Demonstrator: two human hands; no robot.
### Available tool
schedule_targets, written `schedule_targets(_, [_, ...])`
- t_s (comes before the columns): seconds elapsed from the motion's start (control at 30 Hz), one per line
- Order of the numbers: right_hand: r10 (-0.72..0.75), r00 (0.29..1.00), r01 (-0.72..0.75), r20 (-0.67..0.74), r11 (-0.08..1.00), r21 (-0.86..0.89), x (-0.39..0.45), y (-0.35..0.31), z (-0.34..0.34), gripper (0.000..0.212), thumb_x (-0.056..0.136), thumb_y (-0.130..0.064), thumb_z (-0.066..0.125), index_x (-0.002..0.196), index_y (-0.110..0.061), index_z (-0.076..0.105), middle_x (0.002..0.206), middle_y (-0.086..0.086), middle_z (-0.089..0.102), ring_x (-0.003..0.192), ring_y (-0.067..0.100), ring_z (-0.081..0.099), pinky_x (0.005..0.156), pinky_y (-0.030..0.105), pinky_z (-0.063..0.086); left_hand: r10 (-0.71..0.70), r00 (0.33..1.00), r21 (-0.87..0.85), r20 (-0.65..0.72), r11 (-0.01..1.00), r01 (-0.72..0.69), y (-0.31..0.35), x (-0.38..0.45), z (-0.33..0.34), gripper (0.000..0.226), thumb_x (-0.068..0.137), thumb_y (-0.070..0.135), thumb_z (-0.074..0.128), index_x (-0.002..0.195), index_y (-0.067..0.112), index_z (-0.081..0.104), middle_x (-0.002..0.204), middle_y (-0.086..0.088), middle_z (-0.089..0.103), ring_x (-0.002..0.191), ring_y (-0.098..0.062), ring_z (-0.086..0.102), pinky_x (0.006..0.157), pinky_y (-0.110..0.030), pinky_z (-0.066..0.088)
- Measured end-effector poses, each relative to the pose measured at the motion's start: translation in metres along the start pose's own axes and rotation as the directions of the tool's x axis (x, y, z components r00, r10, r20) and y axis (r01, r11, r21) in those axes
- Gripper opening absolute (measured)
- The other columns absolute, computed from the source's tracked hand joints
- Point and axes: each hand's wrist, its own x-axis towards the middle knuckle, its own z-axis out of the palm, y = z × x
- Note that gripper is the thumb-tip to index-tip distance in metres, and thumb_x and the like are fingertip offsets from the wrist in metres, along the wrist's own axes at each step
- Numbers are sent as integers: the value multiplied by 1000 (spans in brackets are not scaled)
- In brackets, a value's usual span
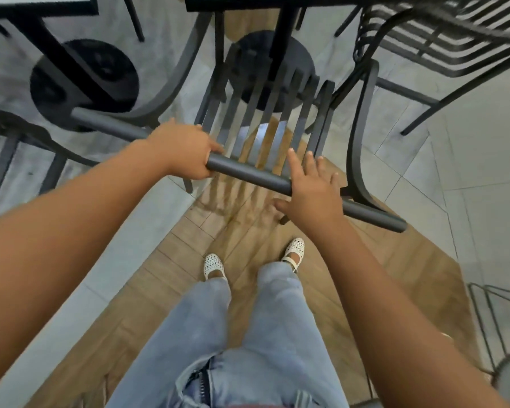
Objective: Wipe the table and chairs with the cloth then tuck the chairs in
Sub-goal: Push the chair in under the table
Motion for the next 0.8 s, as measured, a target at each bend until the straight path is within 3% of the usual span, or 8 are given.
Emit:
schedule_targets(0.07, [50, 999, -50, -3, 998, -24, 5, 2, 1, 81, 89, -43, 58, 150, -22, 10, 157, 9, 13, 145, 29, 4, 115, 53, 10, -42, 999, -25, -11, 999, 42, 6, -1, -1, 41, 85, 29, 53, 125, 37, 52, 93, 0, 62, 84, -19, 57, 58, -28, 41])
schedule_targets(0.13, [69, 998, -69, 2, 996, -49, 9, 2, 1, 63, 89, -43, 56, 143, -23, 30, 149, 5, 33, 143, 28, 14, 113, 55, 16, -75, 997, -11, -17, 997, 75, 8, -1, -2, 38, 82, 24, 52, 119, 33, 57, 85, 0, 61, 76, -19, 57, 54, -26, 34])
schedule_targets(0.2, [78, 997, -79, -4, 996, -46, 10, 2, -1, 42, 89, -40, 55, 128, -25, 49, 125, 1, 54, 132, 26, 35, 110, 55, 22, -108, 994, 4, -31, 994, 108, 8, 0, 0, 28, 80, 25, 53, 106, 25, 63, 77, 0, 60, 69, -19, 56, 51, -24, 31])
schedule_targets(0.27, [86, 996, -87, -15, 996, -37, 8, 2, -3, 30, 88, -35, 54, 117, -27, 57, 96, -3, 58, 109, 22, 50, 107, 54, 27, -132, 991, -2, -32, 991, 132, 8, 1, 3, 19, 78, 26, 54, 93, 19, 65, 70, 0, 59, 62, -18, 54, 47, -23, 28])
schedule_targets(0.3, [83, 996, -84, -25, 996, -33, 7, 3, -3, 29, 88, -33, 54, 116, -28, 57, 91, -4, 57, 105, 22, 52, 108, 54, 27, -138, 990, -9, -32, 990, 138, 8, 1, 3, 17, 79, 27, 55, 89, 18, 64, 68, 0, 58, 59, -17, 52, 47, -22, 27])
schedule_targets(0.53, [-49, 979, 39, -198, 998, -52, -2, 41, 10, 45, 85, -31, 64, 128, -28, 53, 119, -5, 63, 128, 20, 43, 110, 62, 8, -152, 986, -23, -66, 988, 151, 36, -1, 11, 26, 82, 43, 56, 86, 18, 62, 69, 2, 56, 66, -19, 54, 58, -27, 34])
schedule_targets(0.67, [-84, 980, 71, -182, 995, -75, -1, 87, 9, 45, 81, -33, 68, 125, -29, 59, 120, -6, 64, 124, 22, 49, 108, 65, 16, -194, 979, -56, -62, 980, 190, 82, 6, 7, 20, 82, 38, 55, 78, 18, 56, 63, 4, 48, 57, -14, 45, 58, -27, 36])
schedule_targets(0.8, [-102, 993, 93, -61, 987, -130, 9, 144, -8, 48, 84, -45, 62, 130, -36, 52, 127, -12, 58, 127, 16, 44, 110, 61, 14, -228, 973, -115, -35, 968, 223, 133, 24, -3, 17, 82, 36, 55, 79, 19, 52, 64, 4, 46, 59, -14, 45, 58, -27, 38])
